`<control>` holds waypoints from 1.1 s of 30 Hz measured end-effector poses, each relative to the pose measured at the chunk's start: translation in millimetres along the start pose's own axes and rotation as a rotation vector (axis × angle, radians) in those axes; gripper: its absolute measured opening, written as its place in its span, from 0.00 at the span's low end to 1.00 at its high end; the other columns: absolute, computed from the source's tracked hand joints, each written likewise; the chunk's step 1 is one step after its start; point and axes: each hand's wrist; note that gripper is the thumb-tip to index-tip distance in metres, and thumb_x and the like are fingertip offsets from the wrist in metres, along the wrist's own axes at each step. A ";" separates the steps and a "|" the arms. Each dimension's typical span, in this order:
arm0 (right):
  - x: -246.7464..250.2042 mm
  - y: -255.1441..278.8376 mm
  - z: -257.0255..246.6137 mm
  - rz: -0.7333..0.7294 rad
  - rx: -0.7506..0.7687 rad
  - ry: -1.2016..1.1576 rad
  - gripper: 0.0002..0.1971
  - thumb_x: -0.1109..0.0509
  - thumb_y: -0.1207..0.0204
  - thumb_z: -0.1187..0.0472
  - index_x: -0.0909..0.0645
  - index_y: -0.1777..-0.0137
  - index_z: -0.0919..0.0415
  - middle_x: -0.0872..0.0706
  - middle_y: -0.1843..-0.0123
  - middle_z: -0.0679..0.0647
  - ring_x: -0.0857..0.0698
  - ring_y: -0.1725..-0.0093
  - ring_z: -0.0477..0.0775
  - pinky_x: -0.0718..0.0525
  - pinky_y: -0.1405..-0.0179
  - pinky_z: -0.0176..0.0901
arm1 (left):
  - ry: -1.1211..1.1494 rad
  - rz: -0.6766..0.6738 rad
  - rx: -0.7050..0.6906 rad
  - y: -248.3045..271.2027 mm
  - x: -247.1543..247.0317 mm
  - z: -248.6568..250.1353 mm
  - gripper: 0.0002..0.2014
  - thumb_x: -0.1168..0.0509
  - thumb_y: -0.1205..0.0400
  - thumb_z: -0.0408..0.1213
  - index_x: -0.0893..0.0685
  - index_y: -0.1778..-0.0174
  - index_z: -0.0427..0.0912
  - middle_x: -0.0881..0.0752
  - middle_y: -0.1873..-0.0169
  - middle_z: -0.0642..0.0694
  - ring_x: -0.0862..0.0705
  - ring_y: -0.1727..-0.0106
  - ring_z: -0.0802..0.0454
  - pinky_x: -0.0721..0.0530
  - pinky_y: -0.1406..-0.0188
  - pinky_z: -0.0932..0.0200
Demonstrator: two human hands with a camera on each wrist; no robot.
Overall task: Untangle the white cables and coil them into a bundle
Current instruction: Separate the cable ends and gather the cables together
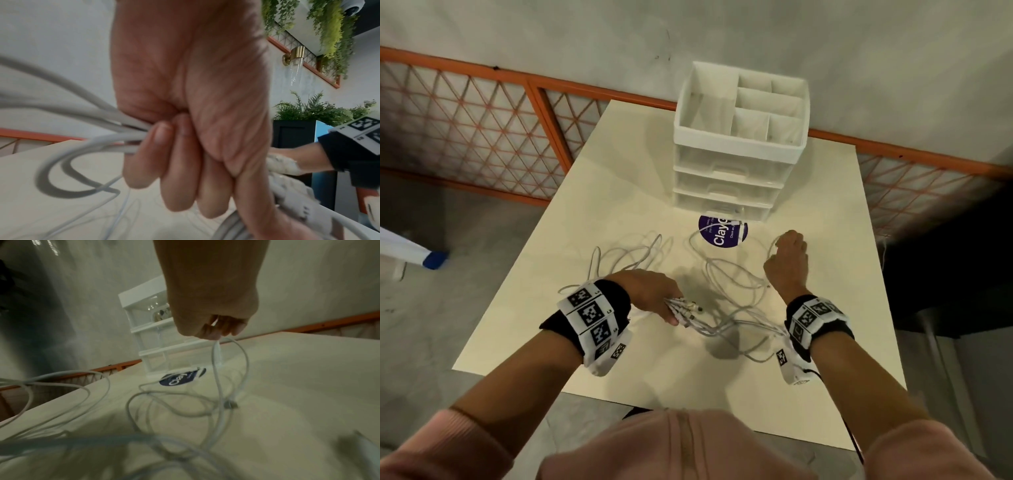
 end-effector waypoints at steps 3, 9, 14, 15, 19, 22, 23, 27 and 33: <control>-1.6 -10.3 -14.3 -0.154 0.280 -0.109 0.12 0.37 0.29 0.74 0.25 0.45 0.70 0.20 0.45 0.65 0.24 0.43 0.66 0.30 0.45 0.48 | 0.026 0.005 -0.002 0.9 0.3 4.4 0.16 0.28 0.25 0.48 0.14 0.44 0.47 0.14 0.57 0.51 0.20 0.54 0.53 0.26 0.57 0.62; -34.4 5.5 -0.7 -0.487 0.159 0.337 0.21 0.35 0.22 0.67 0.33 0.31 0.69 0.23 0.32 0.67 0.28 0.30 0.67 0.27 0.35 0.54 | 0.021 0.089 0.028 5.2 1.9 9.9 0.17 0.26 0.28 0.48 0.13 0.46 0.47 0.17 0.60 0.50 0.22 0.56 0.54 0.29 0.60 0.62; -19.0 -2.9 10.5 -0.431 0.055 0.121 0.09 0.37 0.22 0.69 0.22 0.44 0.64 0.22 0.41 0.66 0.18 0.41 0.69 0.19 0.48 0.49 | 0.043 0.105 0.007 6.9 -1.4 6.3 0.17 0.24 0.30 0.48 0.13 0.49 0.47 0.15 0.61 0.51 0.21 0.58 0.54 0.28 0.58 0.61; -11.8 -7.9 7.0 -0.364 0.031 -0.056 0.05 0.36 0.23 0.70 0.20 0.50 0.64 0.21 0.46 0.65 0.15 0.46 0.69 0.18 0.55 0.43 | 0.052 0.096 -0.016 6.9 -1.1 6.1 0.17 0.23 0.31 0.48 0.14 0.49 0.46 0.15 0.62 0.53 0.21 0.59 0.54 0.28 0.60 0.61; 30.8 -22.0 -25.0 -0.186 0.030 -0.416 0.05 0.30 0.28 0.69 0.13 0.60 0.62 0.15 0.49 0.61 0.12 0.53 0.61 0.19 0.50 0.39 | 0.147 0.205 -0.089 10.4 8.5 8.2 0.21 0.23 0.31 0.50 0.20 0.51 0.42 0.19 0.62 0.55 0.21 0.59 0.55 0.25 0.61 0.63; 56.8 -19.5 -54.5 -0.152 0.077 -0.566 0.04 0.28 0.28 0.65 0.12 0.61 0.60 0.14 0.52 0.57 0.13 0.54 0.55 0.17 0.49 0.44 | 0.286 0.430 -0.102 17.6 23.8 14.3 0.17 0.24 0.31 0.51 0.18 0.56 0.44 0.19 0.66 0.49 0.21 0.63 0.52 0.24 0.61 0.60; 64.2 -16.2 -63.3 -0.163 0.095 -0.675 0.03 0.26 0.29 0.67 0.14 0.61 0.58 0.14 0.52 0.58 0.12 0.54 0.56 0.16 0.52 0.44 | 0.328 0.531 -0.115 20.9 29.5 18.7 0.16 0.24 0.30 0.51 0.19 0.60 0.44 0.22 0.70 0.51 0.24 0.68 0.55 0.27 0.67 0.66; 84.0 3.3 -93.4 -0.310 0.168 -1.124 0.17 0.27 0.31 0.78 0.30 0.56 0.59 0.19 0.55 0.56 0.10 0.57 0.58 0.12 0.53 0.41 | 0.636 0.828 -0.258 27.1 42.9 30.8 0.17 0.30 0.23 0.47 0.31 0.69 0.46 0.32 0.75 0.53 0.34 0.78 0.62 0.33 0.76 0.71; 84.0 29.5 -125.6 -0.369 0.226 -1.193 0.14 0.26 0.31 0.78 0.26 0.51 0.66 0.17 0.59 0.57 0.11 0.62 0.48 0.14 0.58 0.35 | 1.020 0.814 -0.415 23.4 42.6 46.8 0.11 0.47 0.15 0.53 0.29 0.57 0.51 0.30 0.74 0.63 0.33 0.76 0.63 0.30 0.69 0.65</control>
Point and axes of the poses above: each hand's wrist, its own y-axis away from the middle knuckle, its own x-axis out of the back of the hand, z = x × y
